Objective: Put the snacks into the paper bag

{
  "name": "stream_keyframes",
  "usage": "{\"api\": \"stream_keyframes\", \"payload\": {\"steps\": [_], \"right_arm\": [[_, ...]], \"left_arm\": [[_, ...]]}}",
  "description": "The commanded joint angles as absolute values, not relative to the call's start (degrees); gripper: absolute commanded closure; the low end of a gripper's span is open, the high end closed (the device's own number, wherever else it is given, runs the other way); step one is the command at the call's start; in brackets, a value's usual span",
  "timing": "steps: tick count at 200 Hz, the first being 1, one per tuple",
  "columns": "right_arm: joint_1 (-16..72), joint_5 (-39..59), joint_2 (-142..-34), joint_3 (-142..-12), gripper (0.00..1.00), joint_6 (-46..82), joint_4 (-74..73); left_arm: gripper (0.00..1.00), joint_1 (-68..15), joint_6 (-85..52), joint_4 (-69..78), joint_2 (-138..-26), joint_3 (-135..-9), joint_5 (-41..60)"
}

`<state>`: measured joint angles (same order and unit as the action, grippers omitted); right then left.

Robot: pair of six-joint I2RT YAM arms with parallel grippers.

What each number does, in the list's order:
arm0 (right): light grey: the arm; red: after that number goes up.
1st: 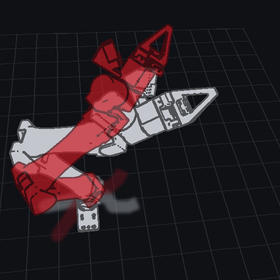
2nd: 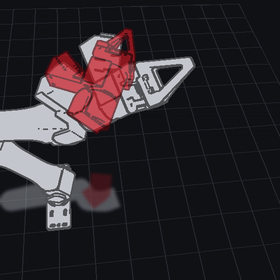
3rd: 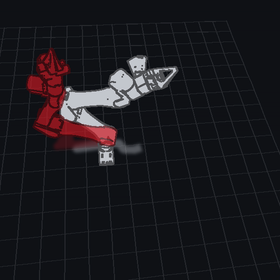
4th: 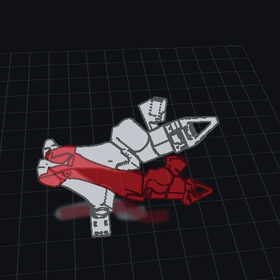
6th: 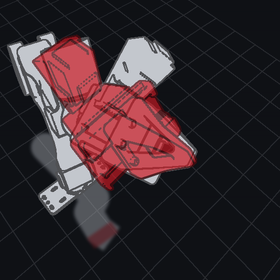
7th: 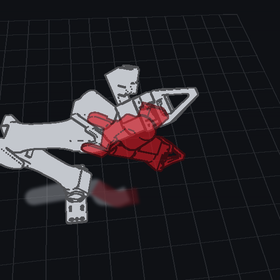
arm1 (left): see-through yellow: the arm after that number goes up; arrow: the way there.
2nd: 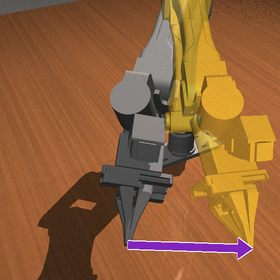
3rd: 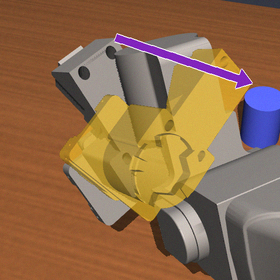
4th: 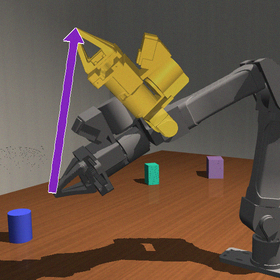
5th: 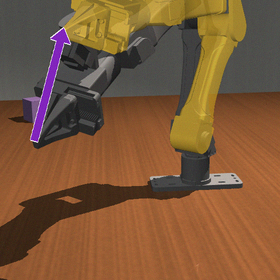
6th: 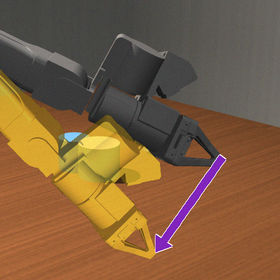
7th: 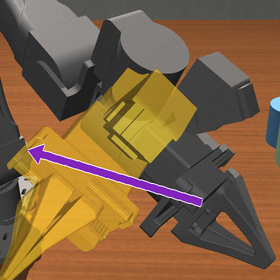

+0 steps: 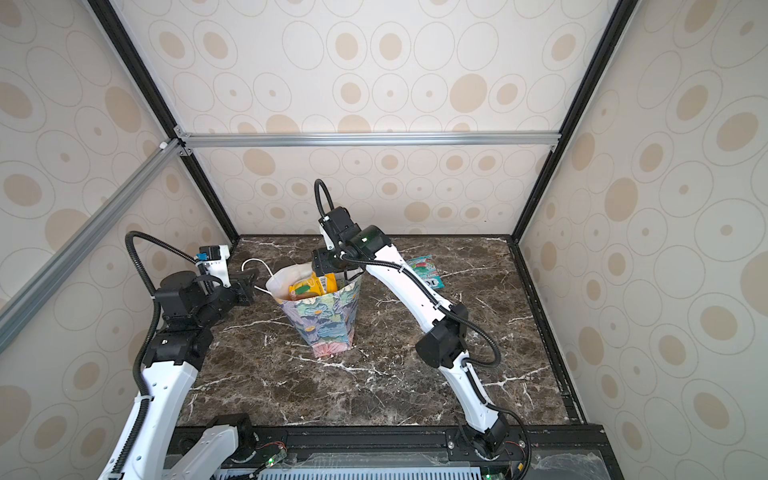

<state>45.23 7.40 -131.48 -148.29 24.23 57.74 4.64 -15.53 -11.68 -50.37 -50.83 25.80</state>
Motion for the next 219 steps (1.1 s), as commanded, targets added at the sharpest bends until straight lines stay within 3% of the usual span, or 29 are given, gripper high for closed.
{"api": "stream_keyframes", "payload": {"steps": [1, 57, 103, 150, 195, 219], "right_arm": [[44.8, 10.3, -133.4, -149.2, 0.26, 25.4, 54.1], [44.3, 8.4, -134.2, -149.9, 0.23, 22.9, 43.2], [44.1, 7.2, -133.7, -152.3, 0.23, 20.3, 42.5], [46.3, 5.7, -127.2, -149.9, 0.4, 11.7, 52.0], [48.5, 2.8, -126.9, -149.3, 0.4, 8.8, 60.2], [48.8, 3.7, -128.9, -150.5, 0.46, 8.6, 61.9]], "left_arm": [[1.0, 4.3, -13.8, -11.6, -50.3, -53.0, 25.8], [1.0, 4.3, -13.3, -11.9, -50.5, -53.4, 25.6], [1.0, 4.3, -13.1, -12.1, -50.3, -53.7, 25.3], [1.0, 4.4, -13.4, -11.7, -50.7, -54.3, 25.7], [1.0, 4.3, -14.1, -10.9, -51.0, -54.5, 25.8], [1.0, 4.3, -14.4, -10.8, -51.1, -54.6, 26.1]]}}
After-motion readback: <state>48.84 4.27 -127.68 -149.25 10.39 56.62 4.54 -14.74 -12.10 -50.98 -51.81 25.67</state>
